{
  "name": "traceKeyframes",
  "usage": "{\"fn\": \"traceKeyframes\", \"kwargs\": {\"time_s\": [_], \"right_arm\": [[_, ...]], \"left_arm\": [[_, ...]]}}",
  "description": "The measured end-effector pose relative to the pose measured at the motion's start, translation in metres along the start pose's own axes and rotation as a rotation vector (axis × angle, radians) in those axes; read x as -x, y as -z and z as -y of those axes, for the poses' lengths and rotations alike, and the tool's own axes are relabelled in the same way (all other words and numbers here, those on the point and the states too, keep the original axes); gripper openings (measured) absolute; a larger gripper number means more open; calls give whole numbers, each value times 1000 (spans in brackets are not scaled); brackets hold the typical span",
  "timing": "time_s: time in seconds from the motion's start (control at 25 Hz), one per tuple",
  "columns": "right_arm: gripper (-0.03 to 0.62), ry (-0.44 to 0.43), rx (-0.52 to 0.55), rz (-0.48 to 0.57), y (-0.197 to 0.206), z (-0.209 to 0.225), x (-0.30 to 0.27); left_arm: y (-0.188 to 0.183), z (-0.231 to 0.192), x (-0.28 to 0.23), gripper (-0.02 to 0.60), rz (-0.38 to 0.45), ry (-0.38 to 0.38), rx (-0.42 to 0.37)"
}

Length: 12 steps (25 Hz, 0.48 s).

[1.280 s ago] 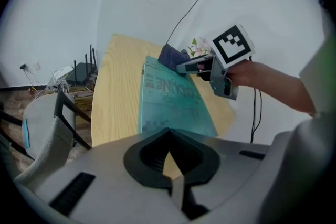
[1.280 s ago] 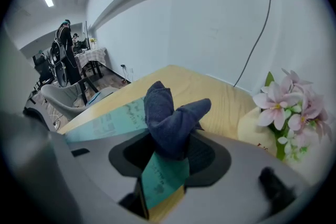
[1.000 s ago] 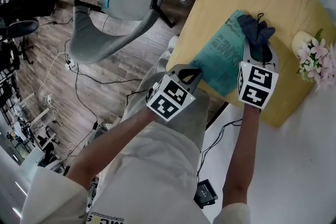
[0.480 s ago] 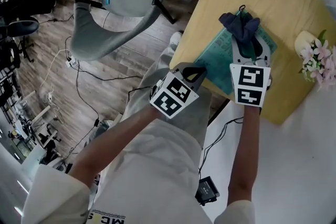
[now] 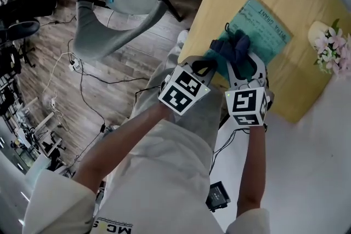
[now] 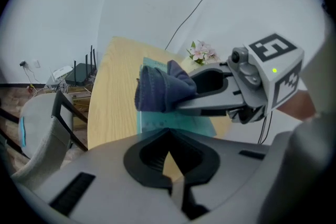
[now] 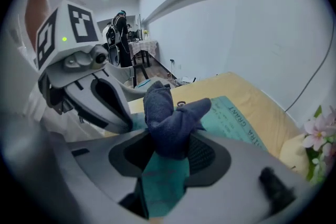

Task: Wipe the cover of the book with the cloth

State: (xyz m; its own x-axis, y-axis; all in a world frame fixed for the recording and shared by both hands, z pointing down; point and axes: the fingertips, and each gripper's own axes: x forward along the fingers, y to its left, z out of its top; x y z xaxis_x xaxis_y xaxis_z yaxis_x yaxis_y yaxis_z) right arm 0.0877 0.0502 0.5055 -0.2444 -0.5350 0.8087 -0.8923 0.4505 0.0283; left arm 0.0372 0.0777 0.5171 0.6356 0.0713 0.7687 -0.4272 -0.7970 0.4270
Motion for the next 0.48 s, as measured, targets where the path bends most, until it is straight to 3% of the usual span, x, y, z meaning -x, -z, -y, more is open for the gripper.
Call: {"fn": "traceKeyframes", "kwargs": {"time_s": [0.24,0.48], "right_arm": [[179,2,17,-67,29,4,18],[179,124,-52,-108,56,53,31]], "left_arm": [[0,0,0,11,1,3,-8],[1,1,-1,11,-20,-9,-37]]}}
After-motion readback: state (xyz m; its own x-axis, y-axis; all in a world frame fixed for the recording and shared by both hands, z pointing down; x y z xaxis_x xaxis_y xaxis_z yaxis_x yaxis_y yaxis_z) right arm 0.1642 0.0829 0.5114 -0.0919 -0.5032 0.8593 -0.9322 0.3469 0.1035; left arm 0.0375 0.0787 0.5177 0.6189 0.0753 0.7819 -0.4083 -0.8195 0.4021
